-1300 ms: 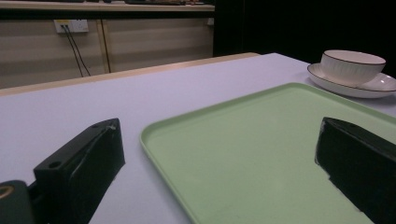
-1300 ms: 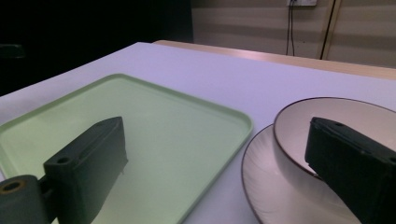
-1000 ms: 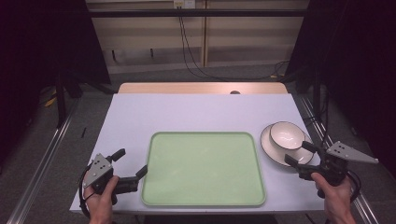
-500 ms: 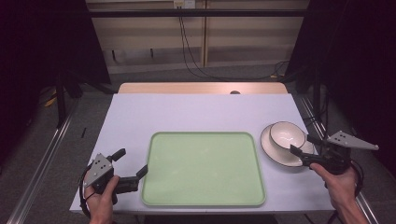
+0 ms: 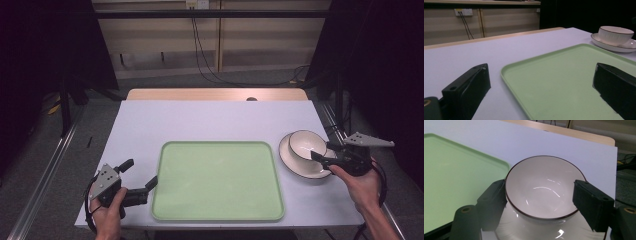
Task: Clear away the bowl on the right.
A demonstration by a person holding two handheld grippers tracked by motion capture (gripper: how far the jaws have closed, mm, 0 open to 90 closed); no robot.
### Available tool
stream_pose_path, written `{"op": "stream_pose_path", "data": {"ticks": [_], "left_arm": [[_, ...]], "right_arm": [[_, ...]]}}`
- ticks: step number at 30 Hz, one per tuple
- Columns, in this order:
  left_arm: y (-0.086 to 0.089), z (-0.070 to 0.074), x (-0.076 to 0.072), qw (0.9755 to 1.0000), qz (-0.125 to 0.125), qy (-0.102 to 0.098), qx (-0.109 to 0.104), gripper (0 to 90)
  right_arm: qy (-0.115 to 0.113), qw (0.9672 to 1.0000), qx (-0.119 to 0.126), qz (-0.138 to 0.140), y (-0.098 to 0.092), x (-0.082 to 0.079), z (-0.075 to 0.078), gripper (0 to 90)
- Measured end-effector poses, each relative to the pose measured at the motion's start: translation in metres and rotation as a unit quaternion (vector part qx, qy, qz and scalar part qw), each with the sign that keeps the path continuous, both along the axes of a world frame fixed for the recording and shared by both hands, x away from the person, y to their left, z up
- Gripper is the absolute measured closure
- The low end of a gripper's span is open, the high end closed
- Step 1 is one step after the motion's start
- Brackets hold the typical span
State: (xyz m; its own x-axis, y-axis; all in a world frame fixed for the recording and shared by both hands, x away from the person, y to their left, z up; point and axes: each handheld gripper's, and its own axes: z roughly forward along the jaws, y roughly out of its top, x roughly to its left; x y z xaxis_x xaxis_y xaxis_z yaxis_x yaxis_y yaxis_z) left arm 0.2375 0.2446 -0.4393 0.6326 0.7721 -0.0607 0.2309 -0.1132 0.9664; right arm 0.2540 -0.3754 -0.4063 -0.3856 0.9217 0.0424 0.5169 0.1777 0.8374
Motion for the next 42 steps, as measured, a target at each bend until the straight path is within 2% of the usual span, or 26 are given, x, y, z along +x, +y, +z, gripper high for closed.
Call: {"op": "stream_pose_path", "data": {"ticks": [2,5,16,17,18,24,25,27,30,31,34,35,38,39,41,42], "left_arm": [[0.000,0.000,0.000,1.0000,0.001,0.000,0.002,1.3],[0.000,0.000,0.000,1.0000,0.000,0.000,0.001,1.3],[-0.001,-0.001,0.001,1.0000,-0.006,0.001,0.001,1.4],[-0.001,-0.001,0.001,1.0000,-0.005,0.001,0.001,1.4],[-0.002,-0.001,0.001,1.0000,-0.006,0.002,0.002,1.4],[-0.002,0.000,0.000,1.0000,-0.005,0.002,0.003,1.4],[-0.001,0.000,0.001,1.0000,-0.006,0.002,0.003,1.4],[-0.001,-0.001,0.001,1.0000,-0.007,0.001,0.000,1.4],[-0.002,-0.001,0.001,1.0000,-0.008,0.002,0.001,1.4],[-0.002,-0.001,0.001,1.0000,-0.008,0.001,0.001,1.4],[-0.001,-0.001,0.002,1.0000,-0.005,0.003,0.004,1.4],[-0.001,-0.001,0.002,1.0000,-0.005,0.003,0.004,1.4],[-0.001,-0.001,0.002,1.0000,-0.007,0.003,0.003,1.4],[-0.001,-0.001,0.002,1.0000,-0.008,0.002,0.003,1.4],[-0.001,-0.001,0.002,1.0000,-0.008,0.003,0.003,1.4],[-0.001,-0.001,0.001,1.0000,-0.006,0.004,0.004,1.4]], "right_arm": [[0.001,1.0000,-0.004,-0.002,-0.003,0.005,0.000,28.6],[0.020,0.9998,-0.009,-0.001,-0.005,0.014,-0.001,30.3],[0.047,0.9988,-0.007,-0.006,-0.014,0.027,-0.004,32.9],[0.052,0.9985,-0.016,-0.005,-0.016,0.031,-0.001,33.0],[0.059,0.9981,-0.014,-0.006,-0.017,0.033,0.001,33.5],[0.070,0.9973,-0.023,0.000,-0.017,0.046,0.011,33.5],[0.080,0.9963,-0.033,-0.002,-0.015,0.051,0.013,33.5],[0.082,0.9960,-0.037,-0.001,-0.014,0.053,0.013,33.5],[0.106,0.9928,-0.056,0.004,-0.015,0.065,0.014,35.9],[0.107,0.9925,-0.060,0.003,-0.015,0.066,0.015,36.5],[0.117,0.9916,-0.056,0.003,-0.017,0.074,0.016,37.5],[0.126,0.9903,-0.058,-0.009,-0.017,0.077,0.014,37.5],[0.137,0.9889,-0.058,-0.009,-0.019,0.082,0.010,39.0],[0.149,0.9864,-0.069,-0.012,-0.020,0.087,0.005,41.1],[0.154,0.9854,-0.069,-0.015,-0.020,0.088,0.003,41.9],[0.163,0.9838,-0.073,-0.017,-0.022,0.090,-0.002,43.9]]}}
